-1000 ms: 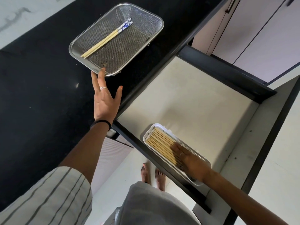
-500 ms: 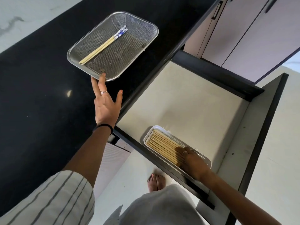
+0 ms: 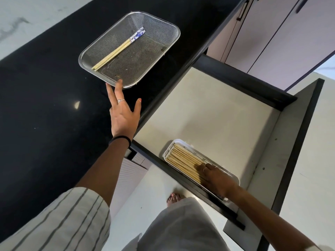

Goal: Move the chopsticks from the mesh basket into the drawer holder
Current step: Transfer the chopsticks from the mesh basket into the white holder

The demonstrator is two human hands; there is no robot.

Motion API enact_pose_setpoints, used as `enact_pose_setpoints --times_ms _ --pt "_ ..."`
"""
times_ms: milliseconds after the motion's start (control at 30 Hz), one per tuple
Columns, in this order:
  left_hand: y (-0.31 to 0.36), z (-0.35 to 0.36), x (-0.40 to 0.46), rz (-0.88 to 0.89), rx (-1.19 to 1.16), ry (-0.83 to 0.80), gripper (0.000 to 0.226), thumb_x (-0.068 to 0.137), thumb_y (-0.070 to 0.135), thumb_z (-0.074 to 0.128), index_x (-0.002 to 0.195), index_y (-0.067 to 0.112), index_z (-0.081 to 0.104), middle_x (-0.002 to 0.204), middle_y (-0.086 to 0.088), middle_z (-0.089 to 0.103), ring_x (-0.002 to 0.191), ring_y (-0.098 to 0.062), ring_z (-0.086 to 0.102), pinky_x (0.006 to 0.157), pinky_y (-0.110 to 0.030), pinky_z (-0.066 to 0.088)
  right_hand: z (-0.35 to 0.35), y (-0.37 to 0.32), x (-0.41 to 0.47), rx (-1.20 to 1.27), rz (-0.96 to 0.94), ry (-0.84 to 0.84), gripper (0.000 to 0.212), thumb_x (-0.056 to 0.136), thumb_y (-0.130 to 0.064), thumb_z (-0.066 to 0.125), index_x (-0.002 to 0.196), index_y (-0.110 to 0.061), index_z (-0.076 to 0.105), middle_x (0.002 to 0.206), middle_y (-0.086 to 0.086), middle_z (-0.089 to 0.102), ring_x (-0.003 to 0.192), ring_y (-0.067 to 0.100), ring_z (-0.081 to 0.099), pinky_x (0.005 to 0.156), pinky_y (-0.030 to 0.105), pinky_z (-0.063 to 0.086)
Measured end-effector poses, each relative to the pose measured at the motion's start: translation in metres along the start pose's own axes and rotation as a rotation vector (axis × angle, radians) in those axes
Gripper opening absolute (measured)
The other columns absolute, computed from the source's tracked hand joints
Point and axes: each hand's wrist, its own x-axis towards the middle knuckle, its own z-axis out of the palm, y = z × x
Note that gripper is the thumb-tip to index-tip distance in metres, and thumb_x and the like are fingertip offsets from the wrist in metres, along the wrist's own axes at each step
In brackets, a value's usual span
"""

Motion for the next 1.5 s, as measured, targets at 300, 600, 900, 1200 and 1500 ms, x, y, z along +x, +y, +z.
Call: enact_pose_setpoints --times_ms 300,600,900,1200,1500 --pt "0.000 0.000 0.001 -0.008 0.005 -0.010 0.071 0.095 0.034 0.058 0.150 0.030 0.014 0.161 -0.008 0.000 0.121 -0.045 0.049 0.099 -0.054 0.046 0.005 0.000 0.005 -0.103 -0.027 0.050 0.020 0.093 -0.018 0.053 0.108 -0.031 0.052 0.108 -0.004 0.055 0.102 0.019 0.057 0.087 0.021 0.051" --pt "-0.001 0.000 0.001 -0.013 0.000 -0.010 0.070 0.094 0.035 0.058 0.149 0.033 0.014 0.161 -0.009 0.001 0.118 -0.045 0.051 0.098 -0.055 0.047 0.004 -0.013 0.020 0.215 0.186 0.073 0.031 0.086 -0.012 0.060 0.065 -0.027 0.043 0.069 -0.008 0.049 0.062 0.002 0.050 0.061 0.013 0.037" --pt "-0.002 -0.001 0.001 -0.014 -0.008 -0.008 0.069 0.094 0.035 0.058 0.147 0.037 0.013 0.161 -0.008 0.000 0.122 -0.046 0.048 0.099 -0.056 0.045 0.010 -0.017 0.010 0.271 0.107 0.099 0.037 0.093 -0.017 0.058 0.129 -0.011 0.052 0.129 0.007 0.051 0.118 0.023 0.052 0.102 0.022 0.037" --pt "-0.003 0.000 0.001 -0.011 -0.013 -0.009 0.070 0.094 0.033 0.059 0.148 0.037 0.014 0.161 -0.006 0.001 0.125 -0.043 0.047 0.099 -0.055 0.046 0.009 -0.011 0.003 0.079 0.086 0.093 0.051 0.097 -0.033 0.048 0.145 -0.025 0.034 0.147 0.000 0.037 0.129 0.018 0.047 0.105 0.032 0.043" --pt "-0.004 0.000 0.001 -0.023 -0.016 -0.008 0.071 0.094 0.034 0.059 0.147 0.038 0.012 0.161 -0.005 0.000 0.125 -0.043 0.046 0.100 -0.056 0.045 0.020 -0.008 0.001 -0.043 0.098 0.174 0.054 0.094 -0.036 0.053 0.143 -0.025 0.034 0.144 0.001 0.043 0.124 0.020 0.051 0.105 0.033 0.044"
